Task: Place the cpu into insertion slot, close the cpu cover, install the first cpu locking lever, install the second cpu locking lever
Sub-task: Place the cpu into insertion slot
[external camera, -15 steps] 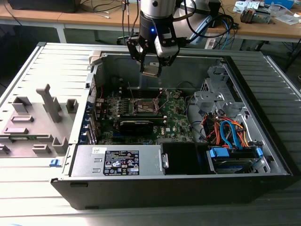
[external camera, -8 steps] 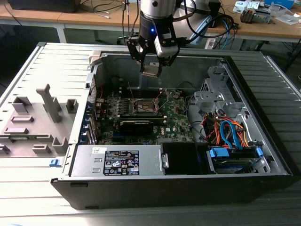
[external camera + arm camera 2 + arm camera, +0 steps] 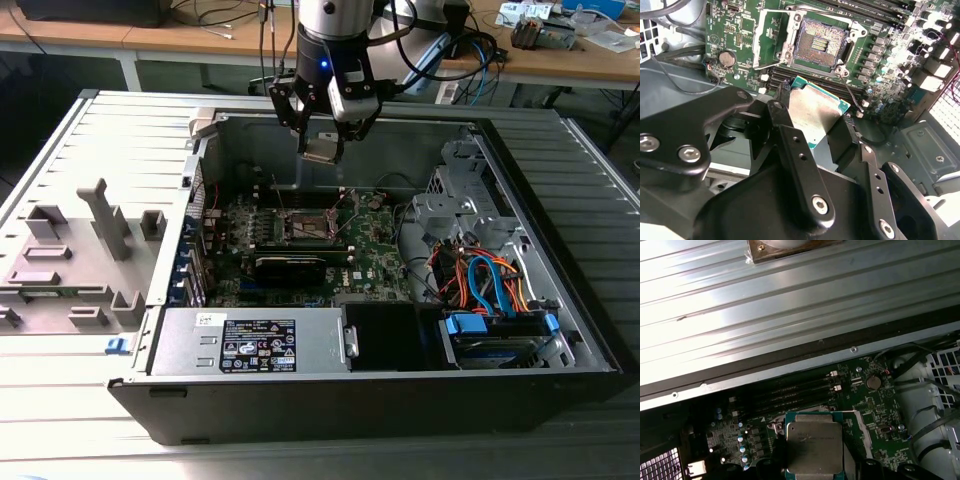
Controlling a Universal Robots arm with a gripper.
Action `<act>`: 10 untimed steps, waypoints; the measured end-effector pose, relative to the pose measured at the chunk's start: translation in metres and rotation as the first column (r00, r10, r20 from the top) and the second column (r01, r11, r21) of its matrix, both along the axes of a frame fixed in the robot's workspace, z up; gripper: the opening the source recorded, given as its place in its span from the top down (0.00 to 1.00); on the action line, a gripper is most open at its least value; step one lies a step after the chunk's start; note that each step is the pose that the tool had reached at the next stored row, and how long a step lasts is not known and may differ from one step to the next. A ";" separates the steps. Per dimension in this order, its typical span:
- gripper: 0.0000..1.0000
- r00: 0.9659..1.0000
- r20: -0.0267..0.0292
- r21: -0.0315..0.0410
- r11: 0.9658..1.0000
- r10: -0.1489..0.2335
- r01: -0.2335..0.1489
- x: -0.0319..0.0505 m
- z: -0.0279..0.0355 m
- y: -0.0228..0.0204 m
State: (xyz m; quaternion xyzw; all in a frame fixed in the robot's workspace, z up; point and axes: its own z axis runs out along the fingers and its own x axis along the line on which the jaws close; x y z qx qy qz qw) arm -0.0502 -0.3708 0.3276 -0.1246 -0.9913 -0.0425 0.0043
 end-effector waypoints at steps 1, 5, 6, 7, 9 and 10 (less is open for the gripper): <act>0.46 1.000 0.000 0.000 1.000 -0.001 0.001 0.0000 0.0000 0.0000; 0.46 1.000 0.000 0.000 1.000 -0.004 0.004 0.0000 -0.0001 0.0000; 0.46 1.000 0.000 0.000 1.000 -0.005 0.005 0.0000 -0.0001 0.0000; 0.46 1.000 0.000 0.000 1.000 -0.006 0.006 0.0000 -0.0001 0.0000; 0.46 1.000 0.000 0.000 1.000 -0.008 0.008 0.0000 -0.0002 0.0000; 0.46 1.000 0.000 0.000 1.000 -0.009 0.009 0.0000 -0.0002 0.0000</act>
